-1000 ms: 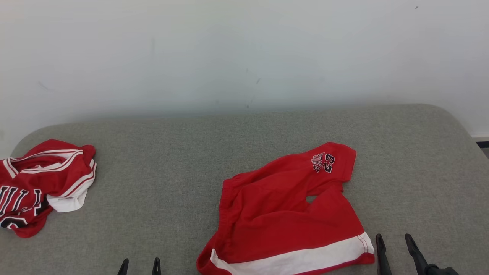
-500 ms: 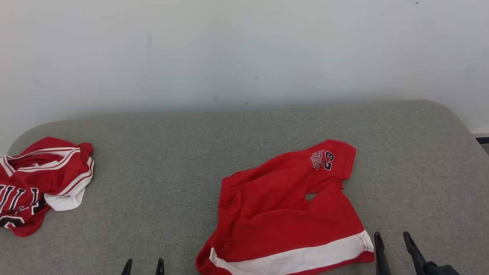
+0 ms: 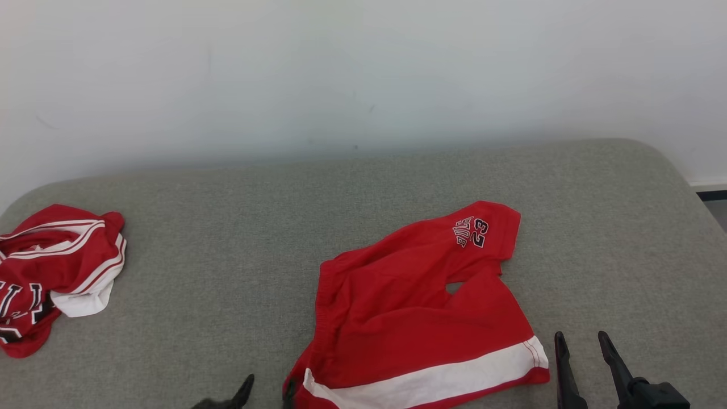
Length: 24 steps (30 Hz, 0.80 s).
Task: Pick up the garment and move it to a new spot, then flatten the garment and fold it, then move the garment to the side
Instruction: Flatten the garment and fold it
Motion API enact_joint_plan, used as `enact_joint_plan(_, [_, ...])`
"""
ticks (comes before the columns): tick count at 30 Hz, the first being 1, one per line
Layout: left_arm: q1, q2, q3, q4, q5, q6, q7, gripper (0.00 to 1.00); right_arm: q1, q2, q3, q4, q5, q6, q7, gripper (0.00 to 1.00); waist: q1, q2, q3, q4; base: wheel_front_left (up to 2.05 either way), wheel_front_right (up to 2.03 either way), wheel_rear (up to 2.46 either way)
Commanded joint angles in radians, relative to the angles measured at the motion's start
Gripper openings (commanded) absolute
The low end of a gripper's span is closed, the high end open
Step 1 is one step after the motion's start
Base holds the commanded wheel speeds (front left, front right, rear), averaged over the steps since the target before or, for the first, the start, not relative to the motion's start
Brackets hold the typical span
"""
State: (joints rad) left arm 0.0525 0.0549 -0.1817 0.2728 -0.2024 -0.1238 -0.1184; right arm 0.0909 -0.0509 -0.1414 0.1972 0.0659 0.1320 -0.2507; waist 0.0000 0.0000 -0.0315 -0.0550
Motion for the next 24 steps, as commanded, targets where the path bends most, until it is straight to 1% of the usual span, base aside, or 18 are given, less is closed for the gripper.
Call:
enact_joint_plan(1, [-0.019,0.002,-0.007,0.005,-0.024,-0.003,0.033,1.00,-0.009,0.001,0.003,-0.004,0.000,-0.003,-0.001,1.00,0.0000,0.0000,0.006,-0.007,0.00,0.00,0.00])
enact_joint_plan(4, [-0.057,0.006,-0.039,0.004,-0.059,-0.006,0.152,1.00,-0.013,0.001,0.008,-0.004,-0.002,-0.003,0.008,1.00,0.0000,0.0000,0.012,-0.018,0.00,0.00,0.00])
enact_joint_plan(9, [-0.099,0.018,-0.079,0.010,-0.092,-0.005,0.293,1.00,-0.037,0.001,0.026,0.004,-0.028,-0.003,0.059,1.00,0.0000,0.0000,0.026,-0.041,0.00,0.00,0.00])
enact_joint_plan(15, [-0.124,0.026,-0.105,0.001,-0.103,0.000,0.408,1.00,-0.071,0.001,0.031,-0.015,-0.063,-0.003,0.121,1.00,0.0000,0.0000,0.041,-0.056,0.00,0.00,0.00])
enact_joint_plan(20, [-0.134,0.033,-0.107,-0.033,-0.113,0.008,0.454,1.00,-0.087,0.001,0.054,-0.014,-0.074,-0.003,0.168,1.00,0.0000,0.0000,0.051,-0.060,0.00,0.00,0.00])
enact_joint_plan(22, [-0.140,0.037,-0.104,-0.042,-0.118,0.013,0.478,0.95,-0.095,0.001,0.071,-0.005,-0.080,-0.003,0.201,1.00,0.0000,0.0000,0.055,-0.061,0.00,0.00,0.00])
enact_joint_plan(23, [-0.143,0.037,-0.103,-0.047,-0.123,0.017,0.494,0.87,-0.099,0.001,0.078,0.000,-0.085,-0.003,0.221,1.00,0.0000,0.0000,0.057,-0.062,0.00,0.00,0.00])
enact_joint_plan(24, [-0.143,0.039,-0.102,-0.052,-0.128,0.019,0.513,0.74,-0.104,0.000,0.085,0.004,-0.090,-0.003,0.239,1.00,0.0000,0.0000,0.058,-0.062,0.00,0.00,0.00])
